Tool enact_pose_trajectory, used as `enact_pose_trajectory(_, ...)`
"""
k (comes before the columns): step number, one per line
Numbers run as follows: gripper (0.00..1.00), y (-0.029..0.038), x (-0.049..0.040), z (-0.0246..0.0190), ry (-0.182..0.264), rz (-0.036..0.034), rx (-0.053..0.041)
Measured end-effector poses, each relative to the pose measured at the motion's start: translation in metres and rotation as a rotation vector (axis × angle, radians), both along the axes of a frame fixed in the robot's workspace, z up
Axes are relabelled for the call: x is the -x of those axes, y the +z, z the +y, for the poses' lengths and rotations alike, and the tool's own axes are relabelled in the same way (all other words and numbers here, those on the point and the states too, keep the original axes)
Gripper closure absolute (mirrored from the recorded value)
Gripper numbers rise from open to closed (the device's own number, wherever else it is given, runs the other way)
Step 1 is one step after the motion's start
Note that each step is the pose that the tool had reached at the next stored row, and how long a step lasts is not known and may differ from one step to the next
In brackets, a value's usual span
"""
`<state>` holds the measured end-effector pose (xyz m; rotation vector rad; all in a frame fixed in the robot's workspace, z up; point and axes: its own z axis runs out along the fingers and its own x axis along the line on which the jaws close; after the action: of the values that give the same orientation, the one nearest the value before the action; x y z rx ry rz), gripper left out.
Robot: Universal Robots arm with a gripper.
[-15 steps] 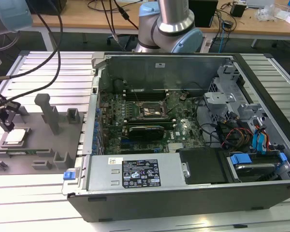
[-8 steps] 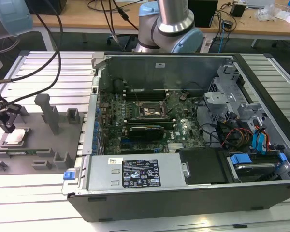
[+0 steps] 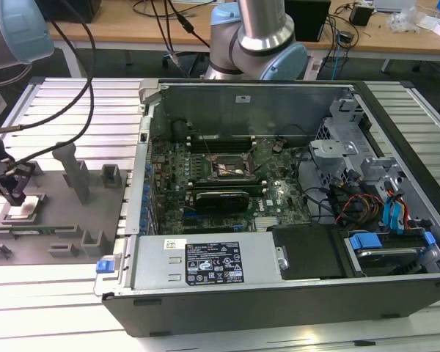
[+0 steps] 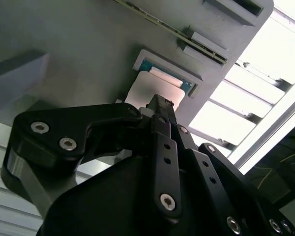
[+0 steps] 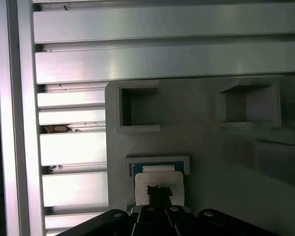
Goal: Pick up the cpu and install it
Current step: 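Pick up the cpu and move it towards the insertion slot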
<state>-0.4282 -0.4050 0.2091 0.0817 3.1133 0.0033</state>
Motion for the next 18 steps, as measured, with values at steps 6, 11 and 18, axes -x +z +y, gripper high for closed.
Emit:
enact_pose_trajectory(6,0.89,-0.0024,-0.0006,-0.0003,0.010,-0.0001,-0.0001)
enact_pose_trajectory(11,0.89,-0.0027,-0.0014,-0.0003,0.010,0.0000,0.0000)
enact_pose_trajectory(18,0.70,-0.0030,-0.0016,-0.0003,0.010,0.0000,0.0000)
